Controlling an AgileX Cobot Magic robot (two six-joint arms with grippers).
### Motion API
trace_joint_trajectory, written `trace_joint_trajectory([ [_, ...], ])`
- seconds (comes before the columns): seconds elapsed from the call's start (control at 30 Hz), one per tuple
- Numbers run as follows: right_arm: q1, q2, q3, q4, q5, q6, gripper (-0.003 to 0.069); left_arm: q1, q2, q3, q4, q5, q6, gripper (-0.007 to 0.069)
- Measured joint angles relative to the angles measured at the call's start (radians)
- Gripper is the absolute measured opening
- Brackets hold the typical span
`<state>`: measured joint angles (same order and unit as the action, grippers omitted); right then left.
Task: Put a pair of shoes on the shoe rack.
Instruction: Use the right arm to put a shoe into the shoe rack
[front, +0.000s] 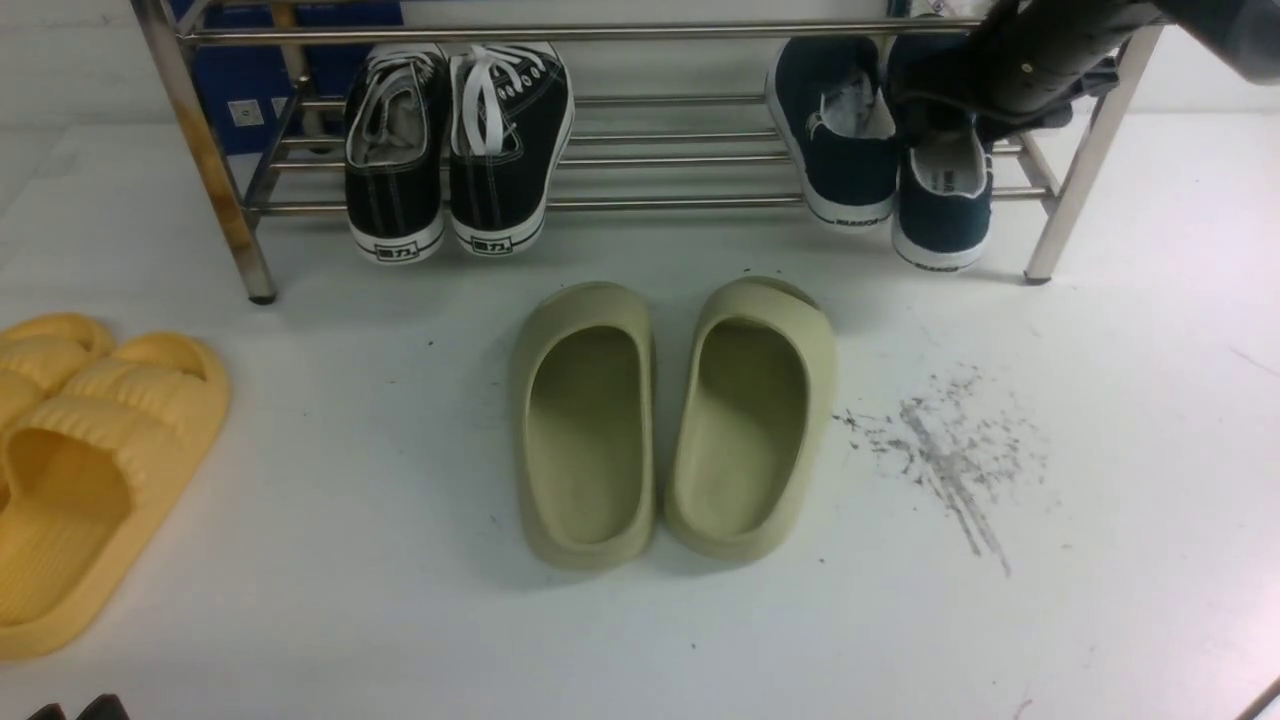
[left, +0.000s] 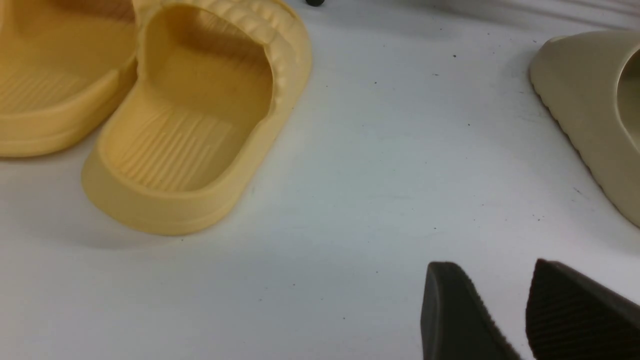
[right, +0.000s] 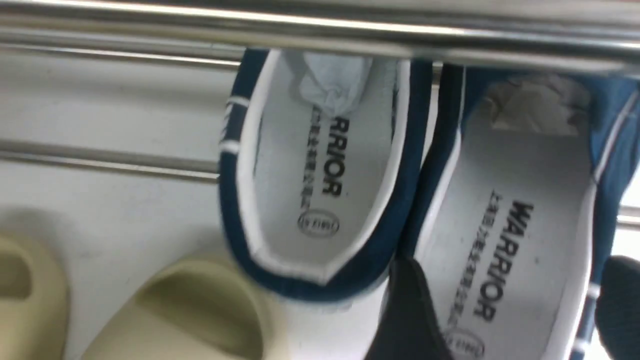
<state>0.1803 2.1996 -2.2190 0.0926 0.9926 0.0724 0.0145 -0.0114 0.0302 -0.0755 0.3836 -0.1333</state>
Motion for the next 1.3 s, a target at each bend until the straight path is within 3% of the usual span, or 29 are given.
trace_joint_trajectory([
  [0.2,0.0,-0.061,-0.001,0.007,0.152,-0.085,0.045,0.0,0.0,0.0,0.0,0.0,0.0,0.0239],
  [0.3,0.0,-0.078,-0.001,0.007,0.233,-0.132,0.0361,0.0,0.0,0.0,0.0,0.0,0.0,0.0239],
  [0.37,0.0,-0.086,0.004,0.007,0.25,-0.167,0.0263,0.0,0.0,0.0,0.0,0.0,0.0,0.0239],
  [0.4,0.0,-0.086,0.008,0.009,0.251,-0.169,0.0255,0.0,0.0,0.0,0.0,0.0,0.0,0.0239],
  [0.5,0.0,-0.097,0.062,0.033,0.253,-0.188,0.0104,0.0,0.0,0.0,0.0,0.0,0.0,0.0239],
  [0.6,0.0,-0.098,0.151,0.079,0.251,-0.213,0.0005,0.0,0.0,0.0,0.0,0.0,0.0,0.0239],
  [0.93,0.0,-0.097,0.349,0.076,-0.02,-0.187,-0.0003,0.0,0.0,0.0,0.0,0.0,0.0,0.0239],
  [1.13,0.002,-0.097,0.356,-0.111,-0.1,-0.005,-0.0002,0.0,0.0,0.0,0.0,0.0,0.0,0.0239],
  [1.3,0.0,-0.097,0.358,-0.193,-0.135,0.078,-0.0002,0.0,0.0,0.0,0.0,0.0,0.0,0.0239],
])
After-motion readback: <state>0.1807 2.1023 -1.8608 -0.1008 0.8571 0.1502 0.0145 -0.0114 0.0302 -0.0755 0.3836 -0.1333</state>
